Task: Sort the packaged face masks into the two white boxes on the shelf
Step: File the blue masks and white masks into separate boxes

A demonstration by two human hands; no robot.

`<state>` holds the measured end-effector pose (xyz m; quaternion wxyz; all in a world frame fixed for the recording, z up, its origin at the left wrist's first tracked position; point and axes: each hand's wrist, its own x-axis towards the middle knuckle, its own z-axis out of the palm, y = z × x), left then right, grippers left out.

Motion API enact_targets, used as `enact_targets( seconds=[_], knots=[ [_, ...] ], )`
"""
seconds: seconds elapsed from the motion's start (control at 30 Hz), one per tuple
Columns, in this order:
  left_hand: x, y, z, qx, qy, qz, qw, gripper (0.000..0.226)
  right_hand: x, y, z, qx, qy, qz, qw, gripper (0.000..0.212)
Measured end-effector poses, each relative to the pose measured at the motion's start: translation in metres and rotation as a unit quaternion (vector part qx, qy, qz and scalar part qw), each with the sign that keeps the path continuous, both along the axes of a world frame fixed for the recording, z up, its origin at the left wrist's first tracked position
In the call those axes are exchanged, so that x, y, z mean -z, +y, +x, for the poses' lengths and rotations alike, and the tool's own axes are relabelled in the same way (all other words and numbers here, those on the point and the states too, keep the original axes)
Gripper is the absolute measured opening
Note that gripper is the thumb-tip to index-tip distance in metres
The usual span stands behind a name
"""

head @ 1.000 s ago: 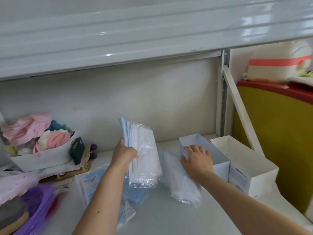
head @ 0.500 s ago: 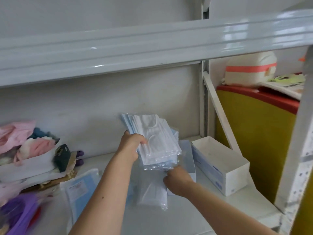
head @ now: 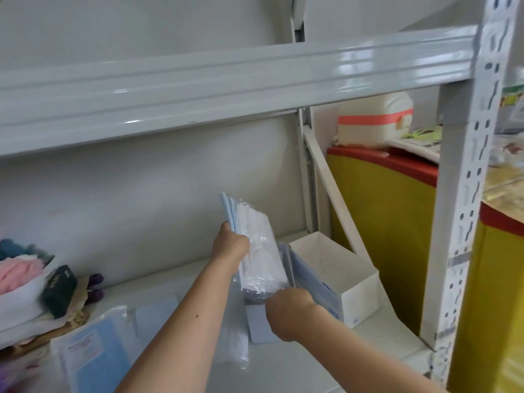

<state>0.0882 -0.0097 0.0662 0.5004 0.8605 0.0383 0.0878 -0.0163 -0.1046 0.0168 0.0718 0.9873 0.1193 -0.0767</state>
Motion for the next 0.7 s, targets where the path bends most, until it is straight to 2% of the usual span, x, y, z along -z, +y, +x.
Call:
enact_targets(
  seconds=[0.17, 0.3, 0.4, 0.5, 0.57, 0.63, 0.7],
  knots=[
    [0.014, -0.030, -0.009, 0.025, -0.009, 0.147, 0.989, 0.054, -0.005, -0.003, -0.001, 0.016, 0.001, 0.032, 0.999, 0.029],
    [0.038, -0.045, -0.015, 0.011, 0.018, 0.182, 0.983, 0.063, -0.005, -0.002, -0.003, 0.000, 0.000, 0.039, 0.999, 0.032],
    [0.049, -0.050, -0.019, 0.040, 0.051, 0.142, 0.988, 0.061, -0.003, -0.003, -0.006, -0.006, -0.005, 0.045, 0.999, 0.038],
    [0.060, -0.047, -0.020, 0.055, 0.130, 0.031, 0.990, 0.061, -0.002, -0.007, -0.006, -0.010, 0.000, 0.052, 0.999, 0.039],
    [0.071, -0.043, -0.019, 0.060, 0.169, -0.042, 0.983, 0.058, -0.001, -0.012, -0.002, 0.005, -0.002, 0.095, 0.995, 0.034],
    [0.079, -0.038, -0.018, 0.049, 0.156, -0.082, 0.983, 0.053, -0.003, -0.022, 0.005, 0.053, -0.041, 0.169, 0.983, 0.029],
    [0.081, -0.033, -0.018, 0.019, 0.115, -0.061, 0.991, 0.056, -0.006, -0.037, 0.011, 0.115, -0.097, 0.203, 0.968, 0.028]
  ],
)
